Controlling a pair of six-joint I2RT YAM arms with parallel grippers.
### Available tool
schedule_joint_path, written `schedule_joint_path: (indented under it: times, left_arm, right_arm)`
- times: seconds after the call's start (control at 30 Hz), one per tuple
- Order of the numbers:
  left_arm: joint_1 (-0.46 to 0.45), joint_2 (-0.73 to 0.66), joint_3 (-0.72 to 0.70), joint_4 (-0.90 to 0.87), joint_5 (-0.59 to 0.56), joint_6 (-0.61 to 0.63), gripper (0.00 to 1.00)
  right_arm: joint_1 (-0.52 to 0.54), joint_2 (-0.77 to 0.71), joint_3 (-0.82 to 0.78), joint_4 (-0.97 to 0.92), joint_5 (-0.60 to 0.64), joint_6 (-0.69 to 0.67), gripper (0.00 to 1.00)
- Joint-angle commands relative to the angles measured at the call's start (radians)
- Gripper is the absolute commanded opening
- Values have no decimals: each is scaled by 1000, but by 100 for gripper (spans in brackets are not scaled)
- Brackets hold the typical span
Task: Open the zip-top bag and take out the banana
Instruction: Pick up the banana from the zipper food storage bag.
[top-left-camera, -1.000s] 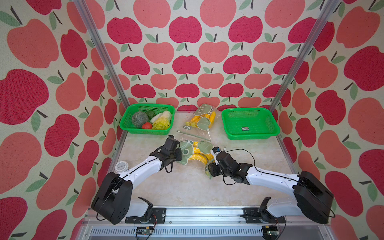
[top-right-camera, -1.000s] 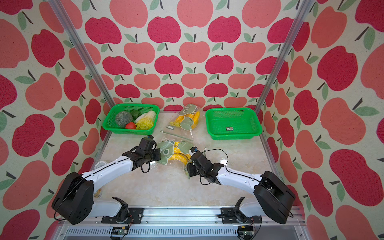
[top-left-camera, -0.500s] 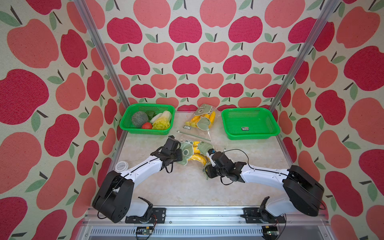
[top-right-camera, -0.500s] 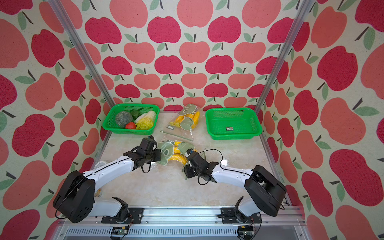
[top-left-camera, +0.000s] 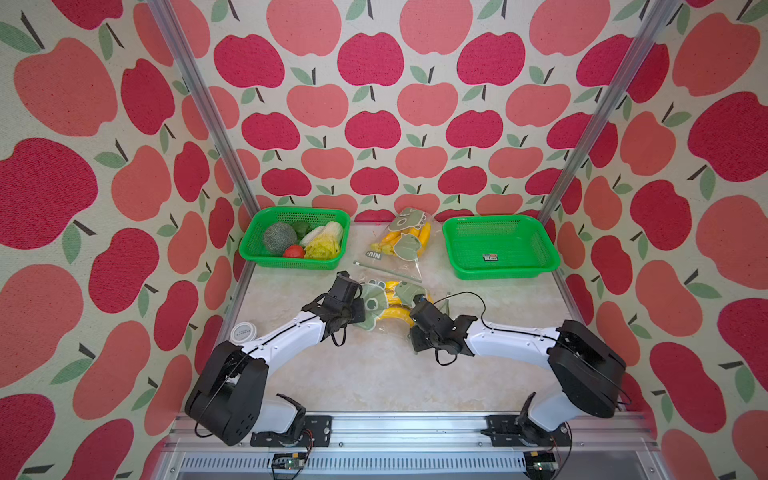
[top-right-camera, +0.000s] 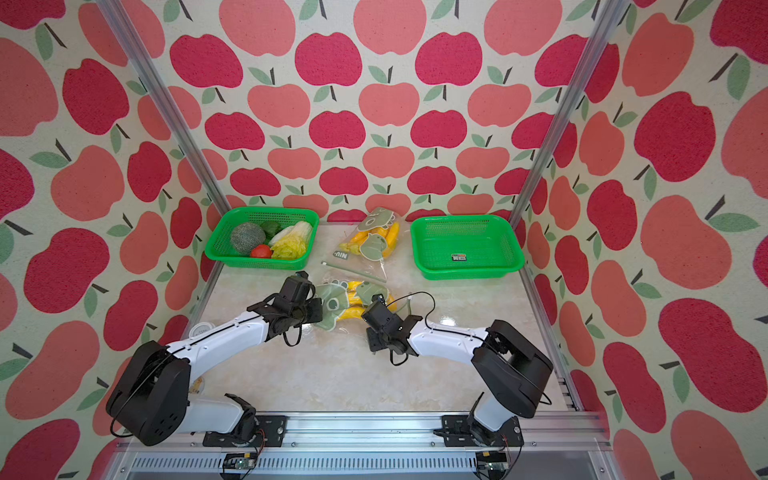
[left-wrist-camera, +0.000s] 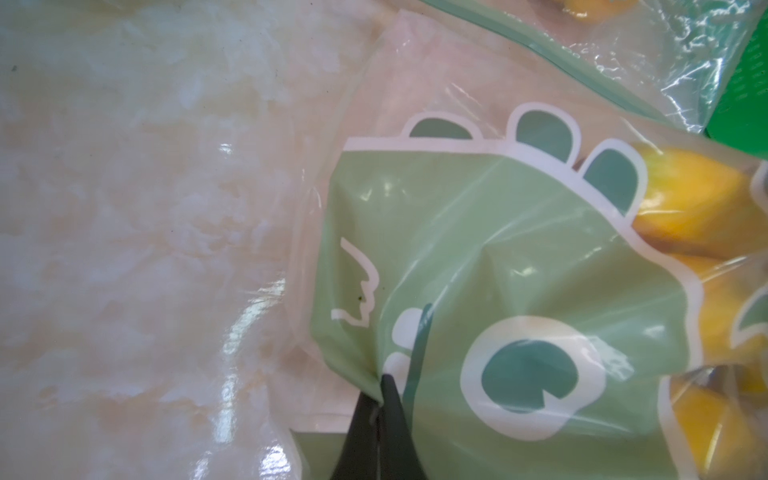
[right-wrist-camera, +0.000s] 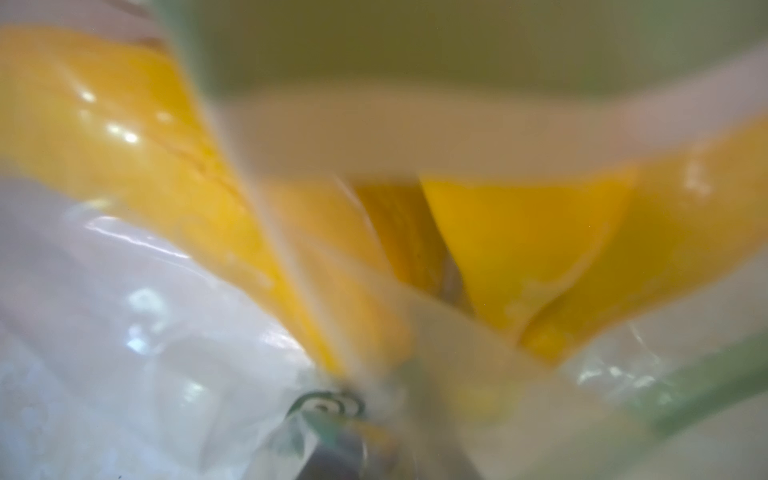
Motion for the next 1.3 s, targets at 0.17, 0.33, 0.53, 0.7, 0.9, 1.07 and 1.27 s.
schedule_joint_path:
  times: [0.17, 0.33, 0.53, 0.7, 0.9, 1.07, 1.27]
  left_arm:
    - [11, 15, 10, -61, -92, -23, 0]
    - [31, 2, 5, -81, -111, -39, 0]
    - [61, -28, -5, -102, -134, -58, 0]
    - [76, -50, -16, -103, -140, -64, 0]
    - [83, -57, -25, -104, -140, -65, 0]
    - [105, -78, -40, -110, -140, -69, 0]
    - [143, -110, -74, -95, -115, -83, 0]
  right_arm:
    - [25, -165, 30, -138, 181, -17, 20]
    - [25, -176, 20, -203, 227, -16, 18]
    - [22, -225, -6, -232, 248, -21, 17]
    - [3, -275, -29, -252, 245, -22, 17]
    - [-17, -330, -66, -254, 220, -20, 17]
    - [-100, -393, -87, -357, 244, 32, 14]
    - [-264, -506, -131, -407, 219, 77, 12]
